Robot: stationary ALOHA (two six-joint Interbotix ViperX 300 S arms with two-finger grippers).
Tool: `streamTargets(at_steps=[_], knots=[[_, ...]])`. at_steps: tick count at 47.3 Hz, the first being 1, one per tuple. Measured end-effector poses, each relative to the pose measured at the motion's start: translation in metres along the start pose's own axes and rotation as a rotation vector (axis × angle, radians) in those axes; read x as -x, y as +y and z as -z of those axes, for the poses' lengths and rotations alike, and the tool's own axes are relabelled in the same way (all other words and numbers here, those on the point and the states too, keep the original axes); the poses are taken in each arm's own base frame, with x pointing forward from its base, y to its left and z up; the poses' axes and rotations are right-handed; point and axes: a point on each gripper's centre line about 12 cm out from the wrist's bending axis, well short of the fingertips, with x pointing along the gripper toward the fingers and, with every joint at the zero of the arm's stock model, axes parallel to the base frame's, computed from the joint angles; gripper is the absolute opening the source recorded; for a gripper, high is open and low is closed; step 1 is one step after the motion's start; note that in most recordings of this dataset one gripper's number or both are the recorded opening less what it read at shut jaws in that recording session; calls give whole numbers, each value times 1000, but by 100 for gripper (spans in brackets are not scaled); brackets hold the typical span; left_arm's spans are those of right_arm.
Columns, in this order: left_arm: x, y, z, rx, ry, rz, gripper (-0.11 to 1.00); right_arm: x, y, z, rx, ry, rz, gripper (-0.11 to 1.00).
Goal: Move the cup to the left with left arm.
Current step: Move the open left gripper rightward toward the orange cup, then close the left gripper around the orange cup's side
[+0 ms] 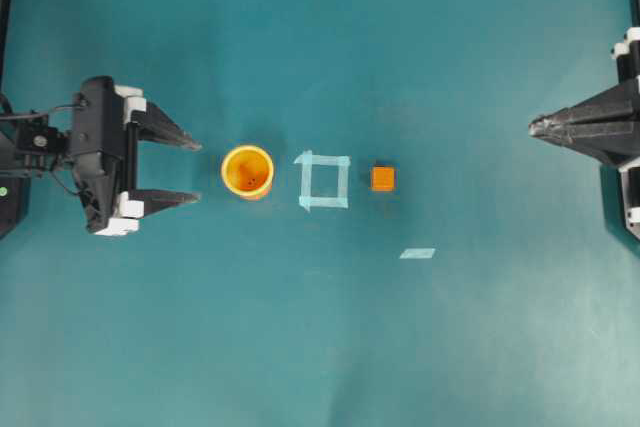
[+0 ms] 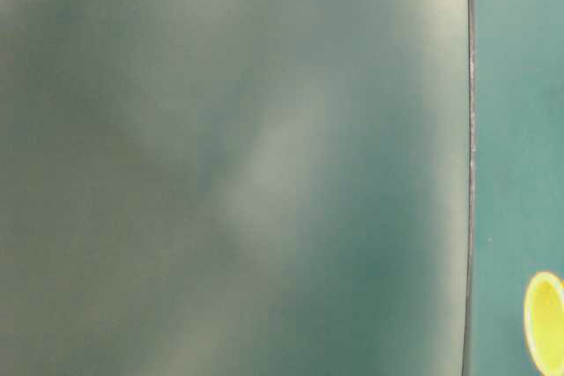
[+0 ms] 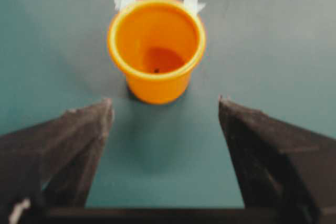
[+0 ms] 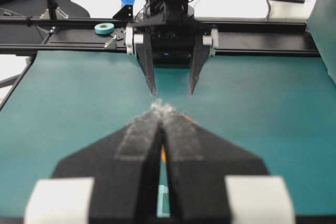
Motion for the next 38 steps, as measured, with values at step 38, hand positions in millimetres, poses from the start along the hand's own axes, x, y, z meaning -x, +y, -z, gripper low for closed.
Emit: streamTargets(at_steps=[38], knots=[[-55,3,19,8,101,-8,80,0,0,-1,0,-3,0,0]])
